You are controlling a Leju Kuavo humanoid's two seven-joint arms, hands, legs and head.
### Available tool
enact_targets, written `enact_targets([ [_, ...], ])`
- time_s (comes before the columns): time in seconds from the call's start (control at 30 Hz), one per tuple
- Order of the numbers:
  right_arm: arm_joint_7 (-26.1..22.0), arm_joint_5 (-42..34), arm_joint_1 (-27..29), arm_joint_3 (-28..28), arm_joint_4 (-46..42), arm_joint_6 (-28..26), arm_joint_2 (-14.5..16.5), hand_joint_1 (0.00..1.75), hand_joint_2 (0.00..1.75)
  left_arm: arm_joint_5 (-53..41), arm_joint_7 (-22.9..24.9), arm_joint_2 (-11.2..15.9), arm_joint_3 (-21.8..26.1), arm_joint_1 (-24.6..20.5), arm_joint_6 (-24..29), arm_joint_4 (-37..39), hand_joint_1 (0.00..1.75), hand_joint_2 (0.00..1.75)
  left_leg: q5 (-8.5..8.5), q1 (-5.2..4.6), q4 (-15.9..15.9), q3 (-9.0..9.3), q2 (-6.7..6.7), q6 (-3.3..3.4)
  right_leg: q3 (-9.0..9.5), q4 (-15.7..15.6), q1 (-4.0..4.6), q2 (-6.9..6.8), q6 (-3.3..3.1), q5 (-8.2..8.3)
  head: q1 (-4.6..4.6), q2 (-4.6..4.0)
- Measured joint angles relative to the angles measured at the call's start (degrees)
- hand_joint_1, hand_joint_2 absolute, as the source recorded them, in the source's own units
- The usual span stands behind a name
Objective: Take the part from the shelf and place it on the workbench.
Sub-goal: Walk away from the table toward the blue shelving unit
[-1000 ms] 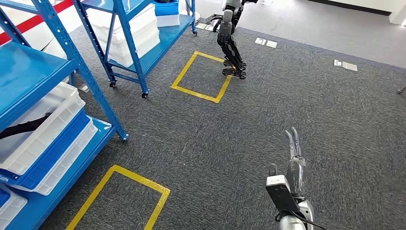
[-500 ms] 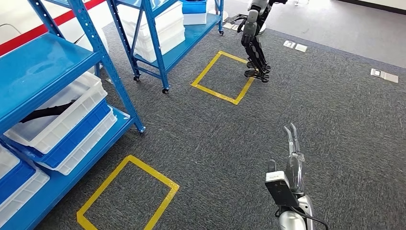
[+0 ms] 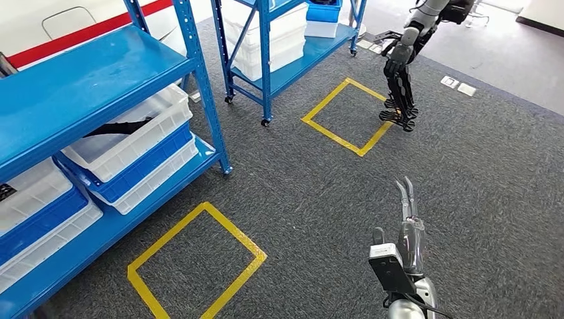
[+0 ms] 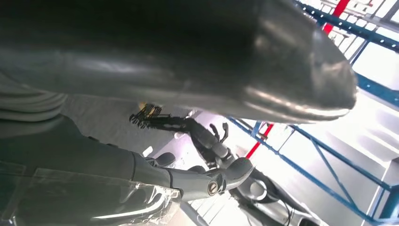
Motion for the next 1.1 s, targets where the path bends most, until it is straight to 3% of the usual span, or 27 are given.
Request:
enact_targets([
  [0.03,0.0,0.0,0.0,-0.1,0.0,0.1,0.0,0.00,0.00,0.0,0.0,0.0,0.0,0.1,0.0,0.1,0.00,0.00,0.04,0.11,0.1,0.02,-0.78,-0.15,0.91,-2.1,-0.28,0.13,0.68,1.24,-0.01,0.00],
  [0.1,0.0,0.1,0.0,-0.2,0.0,0.3,0.0,0.00,0.00,0.0,0.0,0.0,0.0,0.1,0.0,0.1,0.00,0.00,0.01,0.31,0.4,-0.06,-2.25,-0.73,4.63,-10.3,-1.01,1.86,1.99,4.64,0.02,0.00],
  [0.13,0.0,0.1,-0.1,-0.2,0.0,0.3,0.0,0.00,0.00,0.1,0.0,0.0,0.0,0.1,0.0,0.1,0.00,0.00,-0.05,0.30,0.6,-0.21,-2.89,-1.14,6.01,-13.6,-1.20,2.74,2.13,5.86,0.04,0.00],
  [0.2,-0.1,0.2,-0.2,-0.3,-0.1,0.4,0.1,0.00,0.00,0.1,0.0,0.1,0.0,0.1,0.0,0.1,0.00,0.00,0.04,0.19,0.8,-0.66,-3.89,-1.98,6.98,-15.9,-1.10,3.52,1.39,6.63,0.00,0.00],
  [0.27,-0.1,0.2,-0.3,-0.3,-0.1,0.4,0.2,0.00,0.00,0.1,0.0,0.2,0.0,0.3,0.0,0.2,0.00,0.00,0.20,0.38,0.7,-1.03,-4.25,-2.62,7.11,-15.9,-1.05,2.40,0.33,6.93,-0.09,0.00],
  [0.33,-0.1,0.2,-0.4,-0.3,-0.1,0.5,0.3,0.00,0.00,0.1,0.0,0.2,0.0,0.4,0.0,0.2,0.00,0.00,-1.27,0.51,2.9,-2.09,-1.87,-3.00,7.15,-16.1,-1.11,1.29,-0.55,7.12,-0.24,0.00],
  [0.4,-0.1,0.3,-0.4,-0.3,-0.2,0.5,0.4,0.00,0.00,0.1,0.0,0.3,0.0,0.2,0.0,0.2,0.00,0.00,-4.34,0.46,8.0,-4.41,0.97,-3.22,7.11,-16.1,-0.83,0.23,-1.21,7.16,-0.44,0.00],
  [0.5,-0.1,0.3,-0.4,-0.3,-0.2,0.5,0.5,0.00,0.00,0.1,0.0,0.2,0.0,0.1,0.0,0.3,0.00,0.00,-7.85,0.50,15.9,-8.20,1.74,-3.43,6.93,-16.1,-0.42,-1.29,-1.58,7.08,-0.48,0.00],
  [0.57,-0.1,0.3,-0.4,-0.4,-0.2,0.6,0.5,0.00,0.00,0.1,0.0,0.2,0.0,0.2,0.0,0.3,0.00,0.00,-7.90,0.51,17.7,-9.04,1.90,-3.40,6.87,-16.1,-0.22,-2.31,-1.63,7.05,-0.48,0.00],
  [0.63,-0.1,0.3,-0.5,-0.4,-0.2,0.7,0.5,0.00,0.00,0.2,0.0,0.3,0.0,0.2,0.0,0.4,0.00,0.00,-5.35,0.43,13.7,-6.68,2.39,-3.02,6.97,-16.1,-0.04,-3.34,-1.68,6.99,-0.48,0.00],
  [0.7,-0.1,0.4,-0.8,-0.4,-0.2,0.9,0.5,0.00,0.00,0.3,0.0,0.5,0.0,0.1,0.0,0.4,0.00,0.00,-2.41,-0.06,5.9,-2.30,4.74,-2.15,7.13,-16.0,0.34,-4.46,-1.62,6.85,-0.48,0.00],
  [0.77,-0.2,0.4,-1.1,-0.4,-0.2,1.0,0.5,0.00,0.00,0.4,0.0,0.6,0.0,0.0,0.0,0.4,0.00,0.00,-1.52,-0.65,1.7,-0.17,6.45,-1.52,7.15,-16.0,0.71,-5.34,-1.39,6.70,-0.43,0.00],
  [0.87,-0.2,0.4,-1.3,-0.3,-0.1,1.1,0.6,0.00,0.00,0.4,0.0,0.7,0.0,0.2,0.0,0.4,0.00,0.00,-1.21,-0.78,1.0,-0.27,5.00,-1.03,7.28,-16.1,0.82,-6.51,-0.80,6.55,-0.43,0.00],
  [0.93,-0.2,0.4,-1.5,-0.3,-0.1,1.1,0.6,0.00,0.00,0.5,0.0,0.7,0.0,0.2,0.1,0.4,0.00,0.00,-0.57,-0.37,0.2,0.08,3.84,-0.48,6.69,-14.3,0.76,-4.59,-0.49,5.33,-0.39,0.00],
  [1.0,-0.3,0.4,-1.5,-0.3,-0.1,1.1,0.5,0.00,0.00,0.5,0.0,0.6,0.0,0.1,0.1,0.4,0.00,0.00,-0.19,-0.13,-0.1,0.16,2.86,-0.10,4.61,-9.3,0.49,-1.49,-0.67,2.78,-0.24,0.00],
  [1.1,-0.3,0.3,-1.3,-0.3,0.1,1.1,0.5,0.00,0.00,0.5,0.0,0.6,0.0,0.2,0.1,0.5,0.00,0.00,-0.06,-0.07,0.0,-0.10,1.12,0.02,0.28,-0.4,0.12,-0.14,-0.56,-0.47,-0.16,0.00],
])
